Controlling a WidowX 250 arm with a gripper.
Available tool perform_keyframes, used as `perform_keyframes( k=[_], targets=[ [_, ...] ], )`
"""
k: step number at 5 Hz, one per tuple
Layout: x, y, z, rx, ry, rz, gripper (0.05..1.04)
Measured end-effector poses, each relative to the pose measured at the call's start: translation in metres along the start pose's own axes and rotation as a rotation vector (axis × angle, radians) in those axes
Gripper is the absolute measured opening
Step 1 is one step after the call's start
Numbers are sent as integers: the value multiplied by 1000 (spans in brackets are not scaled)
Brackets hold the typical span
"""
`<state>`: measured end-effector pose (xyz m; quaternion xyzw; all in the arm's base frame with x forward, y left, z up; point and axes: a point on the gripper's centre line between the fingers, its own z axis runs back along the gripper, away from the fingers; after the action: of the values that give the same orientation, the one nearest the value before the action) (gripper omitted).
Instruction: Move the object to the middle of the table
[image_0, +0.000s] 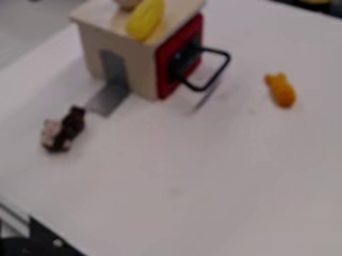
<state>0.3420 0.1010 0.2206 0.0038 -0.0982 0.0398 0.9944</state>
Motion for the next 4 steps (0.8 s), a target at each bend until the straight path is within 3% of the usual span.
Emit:
perform_keyframes(
  k=[1,2,3,4],
  targets=[
    [-2,0,-10,-7,31,0,996],
    [-34,3,-30,-16,97,7,996],
    [-75,15,-20,23,97,42,996],
    [-109,18,-25,18,102,55,996]
  ],
)
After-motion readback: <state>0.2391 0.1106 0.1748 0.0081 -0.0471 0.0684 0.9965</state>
